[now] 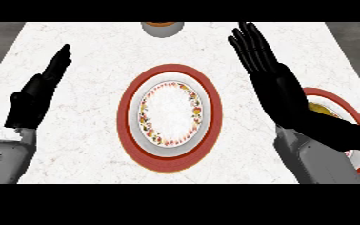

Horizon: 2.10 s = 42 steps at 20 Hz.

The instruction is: Pick the lemon from the plate and place it in the plate

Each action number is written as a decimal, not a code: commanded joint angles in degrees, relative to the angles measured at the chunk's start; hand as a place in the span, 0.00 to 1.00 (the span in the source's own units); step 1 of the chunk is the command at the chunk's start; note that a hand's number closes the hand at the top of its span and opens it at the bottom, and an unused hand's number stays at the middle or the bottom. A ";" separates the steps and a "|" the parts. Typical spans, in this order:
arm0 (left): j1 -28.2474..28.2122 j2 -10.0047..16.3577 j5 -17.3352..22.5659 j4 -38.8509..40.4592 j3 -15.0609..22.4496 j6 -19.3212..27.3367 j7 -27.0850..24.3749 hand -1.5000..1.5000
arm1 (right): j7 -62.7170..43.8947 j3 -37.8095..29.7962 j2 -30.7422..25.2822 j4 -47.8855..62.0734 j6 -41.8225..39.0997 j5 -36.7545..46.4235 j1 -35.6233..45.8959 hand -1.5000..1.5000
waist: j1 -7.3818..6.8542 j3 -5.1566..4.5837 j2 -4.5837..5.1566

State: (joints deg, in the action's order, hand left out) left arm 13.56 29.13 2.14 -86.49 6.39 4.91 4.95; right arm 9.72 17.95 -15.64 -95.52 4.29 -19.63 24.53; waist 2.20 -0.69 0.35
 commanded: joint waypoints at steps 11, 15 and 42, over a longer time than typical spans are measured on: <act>-8.47 -10.99 6.12 6.06 -1.01 0.89 -6.98 0.50 | 1.01 -13.80 -8.47 18.38 15.79 9.92 -12.39 0.00 | -1.49 0.74 0.02; -11.30 -10.20 6.67 7.53 -3.23 -1.76 -11.55 0.50 | 14.47 -14.93 -7.20 19.73 13.83 11.59 -19.98 0.00 | -2.02 0.72 -0.32; -14.59 -13.02 3.81 4.03 -3.77 -3.30 -11.09 0.50 | -31.83 -15.04 -31.53 -0.84 -1.14 29.18 -32.28 0.00 | -2.39 0.69 -0.42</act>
State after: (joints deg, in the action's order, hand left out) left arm 1.90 16.94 6.52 -78.73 2.03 1.47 -6.90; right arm -19.06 3.54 -46.72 -97.44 6.61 8.02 -8.08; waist 0.02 -0.07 -0.04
